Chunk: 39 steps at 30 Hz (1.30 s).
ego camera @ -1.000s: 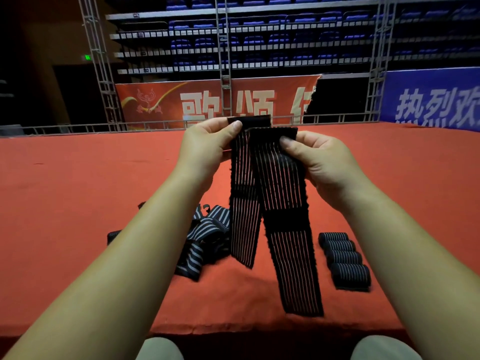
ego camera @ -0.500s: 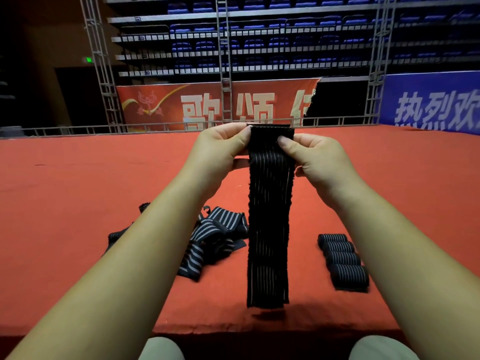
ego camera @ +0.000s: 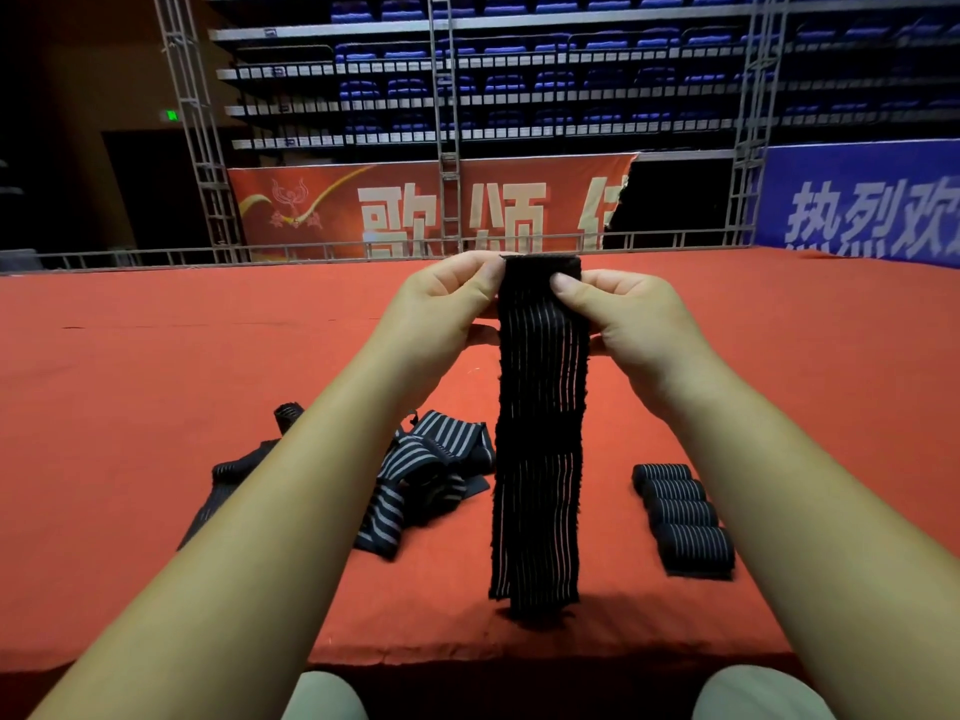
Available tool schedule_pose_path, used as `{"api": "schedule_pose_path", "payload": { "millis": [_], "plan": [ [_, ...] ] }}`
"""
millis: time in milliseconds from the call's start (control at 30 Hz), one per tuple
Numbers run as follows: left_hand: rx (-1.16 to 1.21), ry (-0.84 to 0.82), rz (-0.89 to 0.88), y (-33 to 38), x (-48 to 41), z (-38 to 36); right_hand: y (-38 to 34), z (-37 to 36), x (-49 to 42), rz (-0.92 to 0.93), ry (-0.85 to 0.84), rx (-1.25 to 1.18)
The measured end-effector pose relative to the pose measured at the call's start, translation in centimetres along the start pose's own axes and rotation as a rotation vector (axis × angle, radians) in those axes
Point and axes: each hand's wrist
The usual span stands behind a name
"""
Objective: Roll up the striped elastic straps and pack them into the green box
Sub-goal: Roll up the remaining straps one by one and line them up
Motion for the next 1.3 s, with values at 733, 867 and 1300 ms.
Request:
{"api": "schedule_pose_path", "payload": {
  "millis": [733,867,1300],
  "plan": [
    [0.326,0.153,0.255,-4.0,1.6,0.2,2.1,-1.5,1.5,-0.042,-0.109,-0.095],
    [0.308,0.188,0.372,-7.9,2.5,0.1,6.2,-3.1,1.6,-0.118,-0.075,-0.016],
    [-0.016,0.304,0.434,-22.2,3.5,1.3,21.1,-5.9,2.1,-0.276,-0.011,0.248]
  ]
}}
Point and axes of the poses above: each hand's wrist, its own x-axis away from the middle knuckle, its own z-axis out of the back of the hand, y = z × x, and after that the axes turned 9 degrees about x, right-handed
